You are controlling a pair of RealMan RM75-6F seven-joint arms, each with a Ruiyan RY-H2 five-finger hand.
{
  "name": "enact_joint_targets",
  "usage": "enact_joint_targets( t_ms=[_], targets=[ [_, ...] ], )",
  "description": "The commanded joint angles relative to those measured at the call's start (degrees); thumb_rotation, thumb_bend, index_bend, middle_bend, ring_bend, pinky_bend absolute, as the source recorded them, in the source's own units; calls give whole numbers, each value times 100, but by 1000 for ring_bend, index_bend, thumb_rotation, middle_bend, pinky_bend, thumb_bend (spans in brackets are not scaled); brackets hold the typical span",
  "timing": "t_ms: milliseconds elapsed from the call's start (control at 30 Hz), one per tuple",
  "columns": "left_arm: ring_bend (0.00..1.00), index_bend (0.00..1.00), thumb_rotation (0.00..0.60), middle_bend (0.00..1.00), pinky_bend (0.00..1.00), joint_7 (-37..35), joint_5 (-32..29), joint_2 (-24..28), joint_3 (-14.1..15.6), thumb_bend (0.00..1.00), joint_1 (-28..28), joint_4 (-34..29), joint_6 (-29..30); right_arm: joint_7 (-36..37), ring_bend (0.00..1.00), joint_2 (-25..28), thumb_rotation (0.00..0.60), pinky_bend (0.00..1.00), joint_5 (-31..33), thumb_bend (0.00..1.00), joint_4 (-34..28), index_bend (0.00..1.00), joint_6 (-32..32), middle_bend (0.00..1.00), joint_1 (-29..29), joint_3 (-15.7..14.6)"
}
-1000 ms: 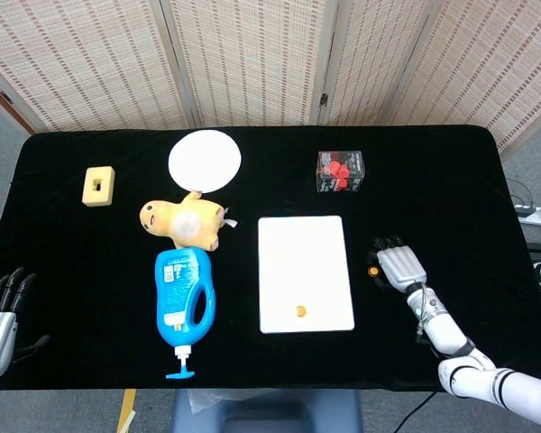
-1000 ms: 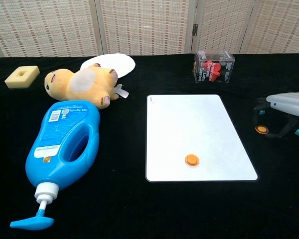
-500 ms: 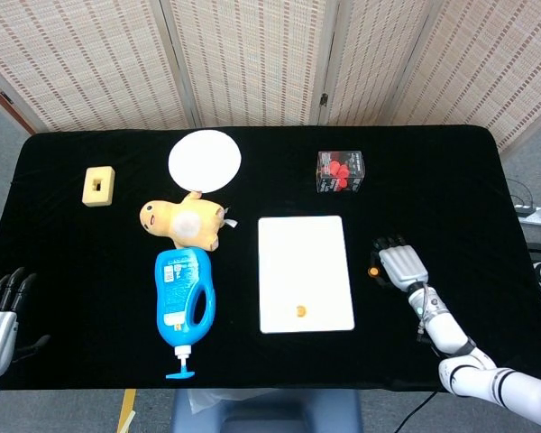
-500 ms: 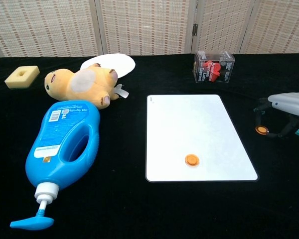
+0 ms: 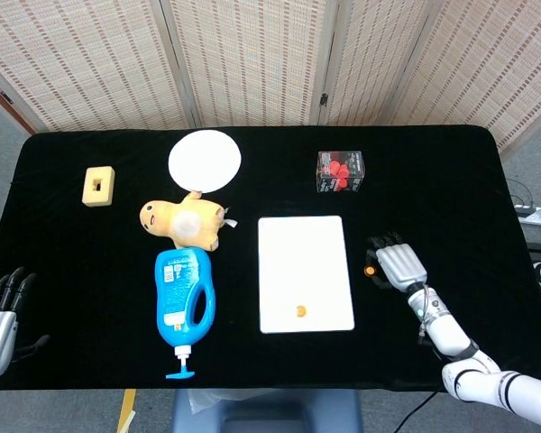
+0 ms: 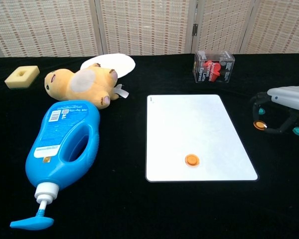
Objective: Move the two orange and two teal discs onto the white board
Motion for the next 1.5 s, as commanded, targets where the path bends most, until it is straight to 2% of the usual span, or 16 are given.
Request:
enact_joint_targets(
  t_ms=[33, 200, 367, 633, 933, 1167, 1367, 1500],
  targets=[
    [0, 0, 600, 0, 0, 2, -2, 5, -1, 89, 4, -10, 6, 114, 122, 347, 600, 0, -436, 413, -636, 529, 196, 185, -3, -58],
    [0, 0, 600, 0, 0, 11, 9, 9, 7, 89, 16, -25, 27, -148, 122, 461, 600, 0, -820, 414, -1275, 529, 159, 186, 108, -220],
    [0, 0, 600, 0, 0, -9, 0, 9, 15, 90, 36, -17, 40, -499, 120, 277, 600, 0, -913, 413, -1535, 529, -28, 185, 250, -332],
    [0, 0, 600, 0, 0, -94, 0, -11, 29, 89, 66, 44, 58, -933, 101, -35, 600, 0, -785, 414, -1484, 529, -226, 182, 384, -408],
    [0, 0, 600, 0, 0, -138, -6, -29, 26, 89, 69, 87, 50, -1067, 94, -96, 600, 0, -681, 414, -1451, 524, -180, 175, 392, -419],
    [0, 0, 600, 0, 0, -146, -15, -33, 22, 89, 66, 101, 37, -1049, 90, -141, 600, 0, -700, 414, -1423, 458, -174, 167, 421, -436],
    [0, 0, 600, 0, 0, -158, -36, -44, 20, 89, 73, 126, 30, -1038, 87, -144, 600, 0, -713, 414, -1414, 333, -154, 163, 427, -456],
    [0, 0, 600, 0, 0, -155, -29, -49, 16, 90, 69, 134, 31, -969, 88, -121, 600, 0, -765, 416, -1429, 312, -50, 163, 399, -445]
  ],
)
